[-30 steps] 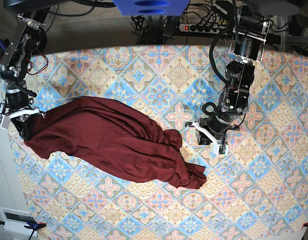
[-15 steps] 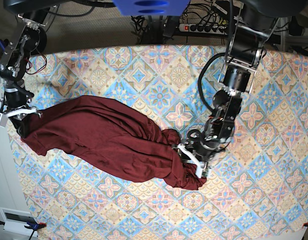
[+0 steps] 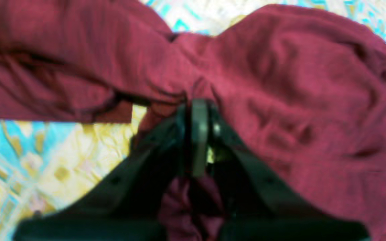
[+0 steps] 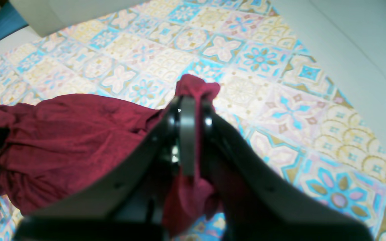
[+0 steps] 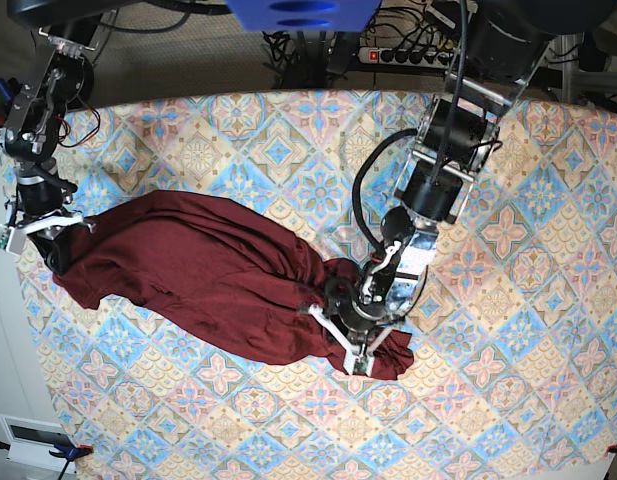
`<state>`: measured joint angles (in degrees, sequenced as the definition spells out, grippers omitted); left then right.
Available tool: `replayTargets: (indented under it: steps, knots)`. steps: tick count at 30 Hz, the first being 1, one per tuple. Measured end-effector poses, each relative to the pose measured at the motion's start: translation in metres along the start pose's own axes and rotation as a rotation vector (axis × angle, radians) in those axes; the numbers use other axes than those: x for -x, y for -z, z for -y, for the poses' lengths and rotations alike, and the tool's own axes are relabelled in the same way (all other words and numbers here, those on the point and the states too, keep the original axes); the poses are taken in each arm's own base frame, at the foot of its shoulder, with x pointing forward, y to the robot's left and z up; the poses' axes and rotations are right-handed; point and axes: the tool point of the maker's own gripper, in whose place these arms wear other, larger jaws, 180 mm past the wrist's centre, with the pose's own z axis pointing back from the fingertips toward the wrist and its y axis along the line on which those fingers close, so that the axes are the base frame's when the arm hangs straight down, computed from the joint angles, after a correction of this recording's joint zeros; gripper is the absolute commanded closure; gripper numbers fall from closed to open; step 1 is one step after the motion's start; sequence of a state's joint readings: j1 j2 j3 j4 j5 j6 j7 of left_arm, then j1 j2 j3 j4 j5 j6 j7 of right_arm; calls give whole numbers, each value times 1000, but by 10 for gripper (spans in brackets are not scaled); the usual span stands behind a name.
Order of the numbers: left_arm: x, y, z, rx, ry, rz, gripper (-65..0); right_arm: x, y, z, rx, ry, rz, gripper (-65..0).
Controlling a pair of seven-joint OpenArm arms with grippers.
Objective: Layout the t-shirt on the table in an organized manner, then fold the t-shirt properly
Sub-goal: 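Drag the held shirt edge away from the right gripper with the left gripper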
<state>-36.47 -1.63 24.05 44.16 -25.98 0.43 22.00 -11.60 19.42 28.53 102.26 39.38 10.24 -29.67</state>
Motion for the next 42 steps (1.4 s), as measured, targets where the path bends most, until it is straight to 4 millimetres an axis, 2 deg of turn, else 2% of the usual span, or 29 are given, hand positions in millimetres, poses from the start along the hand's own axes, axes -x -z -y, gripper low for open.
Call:
replayTargets:
  steps: [2,5,9,11,13,15,17,20,22,25,28,33,35,37,39,42]
  knots:
    - [-37,-2,-3,-4,17,90,-12,4,2,-7,-19,-3,-12,0]
    - [-106,-10,-5,-12,47,235,0,10,4,-17,-47,-4,-25,0]
    - [-166,-13,-31,-86,56,323,-2,15,4,-20,-44,19,-29,0]
    - [-185,-15,-47,-127,60,387,-7,18,4,-23,-50,29,-32,0]
    - [-196,-18,-63,-171,58,420,-8,20,6,-28,-65,27,-37,0]
    - [-203,-21,-76,-206,57,434,-17,23,7,-33,-78,25,-46,0]
    - [-204,-21,-78,-212,55,418,-53,24,7,-34,-80,26,-48,0]
    - [-178,-13,-60,-158,53,299,-125,24,7,-34,-80,26,-47,0]
    - [-149,-14,-48,-106,61,225,-158,24,8,-35,-83,23,-50,0]
    - [-101,-30,-31,-31,88,171,-192,26,9,-38,-90,24,-55,0]
    - [-45,-45,-26,2,114,90,-199,26,9,-38,-92,26,-53,0]
    - [38,-46,-34,-5,78,-56,-200,25,9,-38,-90,26,-52,0]
    - [54,-47,-34,-5,70,-86,-200,26,9,-38,-90,26,-54,0]
    - [60,-47,-29,2,92,-101,-204,26,9,-38,-92,26,-54,0]
    - [65,-44,-10,43,156,-112,-231,26,9,-39,-94,26,-55,0]
    - [84,-43,9,82,203,-152,-269,26,9,-39,-93,26,-55,0]
